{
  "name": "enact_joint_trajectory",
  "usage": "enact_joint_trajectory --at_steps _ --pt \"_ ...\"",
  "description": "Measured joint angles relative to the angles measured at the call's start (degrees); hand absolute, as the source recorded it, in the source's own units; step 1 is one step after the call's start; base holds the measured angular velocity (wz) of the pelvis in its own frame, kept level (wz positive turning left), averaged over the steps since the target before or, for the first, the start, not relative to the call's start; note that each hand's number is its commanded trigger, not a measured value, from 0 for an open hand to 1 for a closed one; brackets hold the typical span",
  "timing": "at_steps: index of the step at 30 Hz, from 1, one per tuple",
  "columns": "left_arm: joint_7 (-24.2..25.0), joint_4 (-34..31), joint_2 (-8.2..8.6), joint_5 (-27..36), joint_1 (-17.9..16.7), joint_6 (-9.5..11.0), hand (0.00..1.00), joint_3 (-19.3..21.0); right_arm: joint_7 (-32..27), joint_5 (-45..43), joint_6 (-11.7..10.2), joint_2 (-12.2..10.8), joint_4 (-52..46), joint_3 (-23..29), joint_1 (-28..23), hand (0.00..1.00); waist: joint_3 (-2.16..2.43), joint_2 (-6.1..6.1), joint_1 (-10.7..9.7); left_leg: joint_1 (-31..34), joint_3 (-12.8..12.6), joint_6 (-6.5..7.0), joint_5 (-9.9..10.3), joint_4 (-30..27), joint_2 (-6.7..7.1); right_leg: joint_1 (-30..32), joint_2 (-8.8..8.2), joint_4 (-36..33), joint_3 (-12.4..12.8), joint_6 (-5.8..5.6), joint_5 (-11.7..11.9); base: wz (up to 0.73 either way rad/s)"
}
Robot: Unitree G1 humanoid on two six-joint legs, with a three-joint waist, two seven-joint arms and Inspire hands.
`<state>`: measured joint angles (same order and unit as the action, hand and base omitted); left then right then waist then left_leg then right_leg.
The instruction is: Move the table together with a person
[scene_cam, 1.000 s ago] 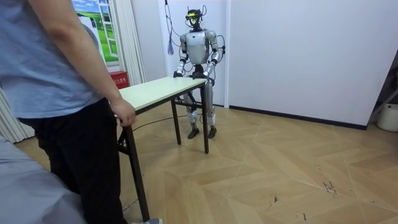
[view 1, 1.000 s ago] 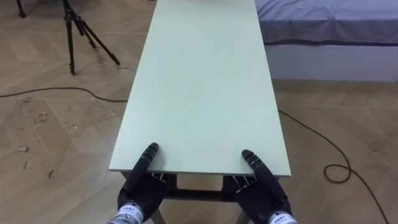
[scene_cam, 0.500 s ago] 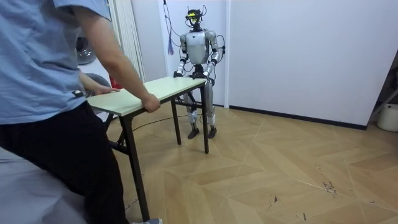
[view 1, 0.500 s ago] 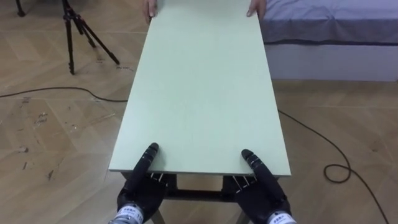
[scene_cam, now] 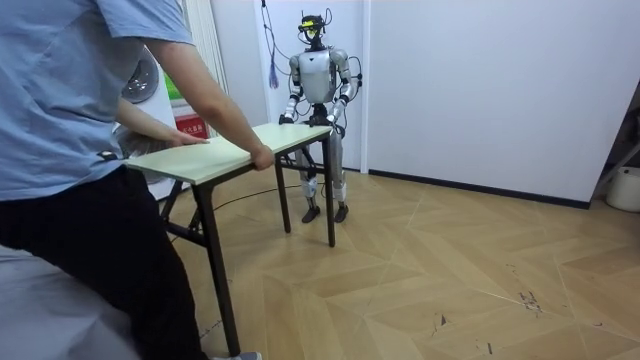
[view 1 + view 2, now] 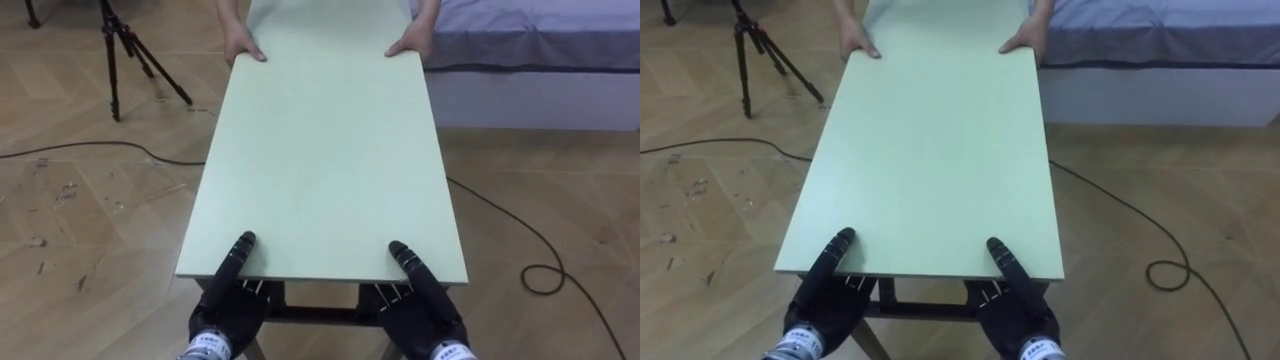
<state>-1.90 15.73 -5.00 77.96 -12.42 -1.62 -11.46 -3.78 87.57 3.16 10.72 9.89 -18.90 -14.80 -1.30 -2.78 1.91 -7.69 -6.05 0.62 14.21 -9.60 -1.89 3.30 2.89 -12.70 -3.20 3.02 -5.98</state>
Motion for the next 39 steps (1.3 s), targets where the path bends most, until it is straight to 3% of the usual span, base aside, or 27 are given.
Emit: enact_joint_trajectory --at_steps 3,6,12,19,25,32,39 --pt "0.03 -1.21 -0.05 -0.93 -0.67 -0.14 1.00 0.02 0.00 -0.31 0.00 0.05 -0.35 0.09 0.00 1.00 0.05 0.06 -0.03 0.26 -0.17 0.00 0.00 -0.03 0.02 0.39 0.03 -0.15 0.14 0.02 0.02 -0.03" --pt "0.04 -4.57 0.08 -2.88 -2.09 -0.11 1.00 0.12 0.00 -0.92 -0.69 -0.02 -2.16 0.24 -0.55 1.00 0.38 0.55 0.10 1.19 -0.39 0.00 0.00 -0.40 0.02 1.34 0.07 -0.54 0.25 0.13 0.15 -0.03" --pt "0.02 -8.06 0.11 -3.86 -4.25 -0.01 1.00 0.08 -0.02 -0.41 -0.81 0.35 -6.32 0.22 -2.88 1.00 0.41 0.58 0.03 1.22 -0.59 -0.02 -0.02 -0.39 -0.02 1.58 0.13 -0.99 0.60 0.20 0.20 -0.02" --pt "0.03 -11.01 0.63 -3.79 -4.38 1.95 1.00 -0.74 0.44 -0.62 -2.86 0.18 -9.42 0.05 -3.36 1.00 0.40 0.54 -0.03 1.45 -0.96 -0.02 -0.01 -0.37 -0.06 1.79 0.24 -0.84 0.83 0.18 0.21 -0.01" --pt "0.07 -15.10 1.02 -3.76 -6.37 3.79 1.00 -2.17 5.29 -2.59 -5.51 0.33 -10.83 -0.29 -4.55 1.00 0.49 0.70 0.18 2.46 -1.75 -0.03 -0.01 -0.23 -0.19 3.17 0.44 -1.06 1.40 0.16 0.17 -0.06" --pt "1.02 -15.95 1.01 -2.89 -8.18 4.96 1.00 -2.94 7.04 -2.84 -6.02 0.94 -10.82 -1.20 -4.72 1.00 0.62 1.23 0.19 2.52 -1.99 -0.03 0.00 0.05 -0.40 3.51 0.68 -1.05 1.44 0.16 0.18 -0.03" --pt "1.21 -16.08 0.21 -2.86 -9.36 8.05 1.00 -4.29 7.11 -2.50 -6.36 1.05 -10.82 -2.56 -4.77 1.00 0.61 2.40 0.32 2.56 -2.06 -0.04 0.00 0.01 -0.29 3.63 0.61 -1.08 1.29 0.25 0.23 0.00"
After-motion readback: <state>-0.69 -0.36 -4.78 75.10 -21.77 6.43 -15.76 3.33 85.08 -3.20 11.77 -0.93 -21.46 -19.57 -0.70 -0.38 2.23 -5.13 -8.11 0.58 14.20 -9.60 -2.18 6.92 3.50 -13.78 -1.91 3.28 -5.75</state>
